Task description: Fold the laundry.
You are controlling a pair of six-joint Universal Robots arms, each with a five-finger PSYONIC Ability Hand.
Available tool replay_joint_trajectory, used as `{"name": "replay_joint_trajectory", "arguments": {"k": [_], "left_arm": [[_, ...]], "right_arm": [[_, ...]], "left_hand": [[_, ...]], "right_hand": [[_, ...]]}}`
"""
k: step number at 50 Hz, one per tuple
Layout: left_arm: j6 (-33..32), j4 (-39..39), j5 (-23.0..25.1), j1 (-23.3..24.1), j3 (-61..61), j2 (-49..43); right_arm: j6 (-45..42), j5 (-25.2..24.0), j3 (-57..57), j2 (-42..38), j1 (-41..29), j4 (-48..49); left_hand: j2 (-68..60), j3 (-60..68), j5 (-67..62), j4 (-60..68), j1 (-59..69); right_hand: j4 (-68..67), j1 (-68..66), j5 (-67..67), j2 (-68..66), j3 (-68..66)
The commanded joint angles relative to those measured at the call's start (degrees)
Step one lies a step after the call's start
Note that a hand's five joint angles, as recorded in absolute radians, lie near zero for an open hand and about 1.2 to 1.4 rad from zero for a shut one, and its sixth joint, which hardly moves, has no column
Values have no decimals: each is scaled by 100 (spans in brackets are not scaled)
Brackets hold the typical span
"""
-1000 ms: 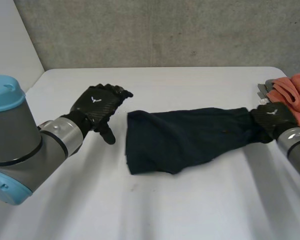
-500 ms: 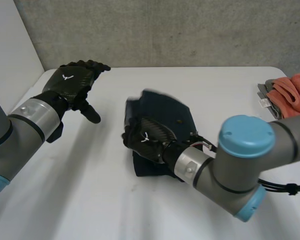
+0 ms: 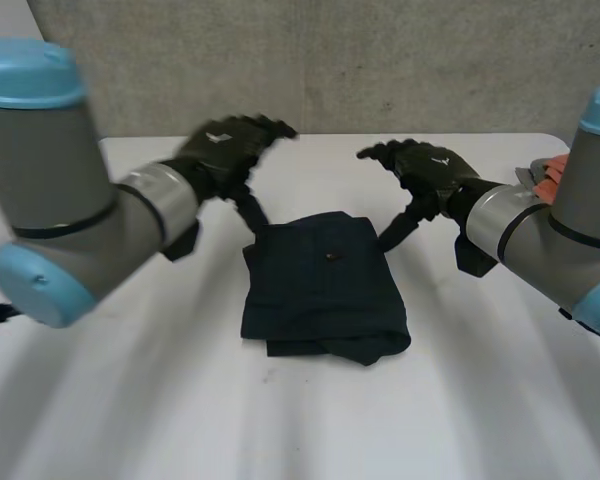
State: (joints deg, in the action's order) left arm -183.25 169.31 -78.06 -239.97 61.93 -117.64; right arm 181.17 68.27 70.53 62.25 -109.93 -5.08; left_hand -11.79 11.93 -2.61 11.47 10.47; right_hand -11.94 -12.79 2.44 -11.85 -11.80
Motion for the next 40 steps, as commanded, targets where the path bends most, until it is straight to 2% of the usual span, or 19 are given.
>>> {"name": "replay_joint_trajectory", "arguments": {"k": [1,7,15,20,26,31,35,36,39,40], "left_arm": [[-272,-495,-209,424,-813,-1102],[-694,-557,-684,424,-1025,-1824],[-853,-864,-737,380,-744,-2202],[-836,-900,-798,328,-586,-1939],[-774,-505,-851,170,-471,-1034],[-712,-241,-343,73,-269,-199],[-642,-249,413,3,-146,319],[-599,-284,815,-15,-94,486],[-519,-416,1484,-59,-41,697],[-449,-564,1991,-94,-6,820]], "right_arm": [[-565,81,-680,-924,-90,-942],[-679,116,-786,-1452,-248,-943],[-1056,458,-734,-1865,-275,-784],[-1610,722,-699,-1681,-248,-776],[-2489,1161,-286,-891,-450,-398],[-3218,1601,741,-21,-854,550],[-3544,1716,1752,463,-1197,1315],[-3571,1716,2136,594,-1328,1586],[-3475,1751,2753,701,-1548,2017],[-3422,1751,2895,701,-1610,2098]], "left_hand": [[179,-193,261,-147,-47],[179,-193,261,-147,-47],[179,-193,261,-147,-47],[179,-193,261,-147,-47],[179,-193,261,-147,-47],[179,-193,261,-147,-47],[179,-193,261,-147,-47],[179,-193,261,-147,-47],[179,-193,261,-147,-47],[179,-193,261,-147,-47]], "right_hand": [[194,279,-244,185,180],[194,279,-244,185,180],[194,279,-244,185,180],[194,279,-244,185,180],[194,279,-244,185,180],[194,279,-244,185,180],[194,279,-244,185,180],[194,279,-244,185,180],[194,279,-244,185,180],[194,279,-244,185,180]]}}
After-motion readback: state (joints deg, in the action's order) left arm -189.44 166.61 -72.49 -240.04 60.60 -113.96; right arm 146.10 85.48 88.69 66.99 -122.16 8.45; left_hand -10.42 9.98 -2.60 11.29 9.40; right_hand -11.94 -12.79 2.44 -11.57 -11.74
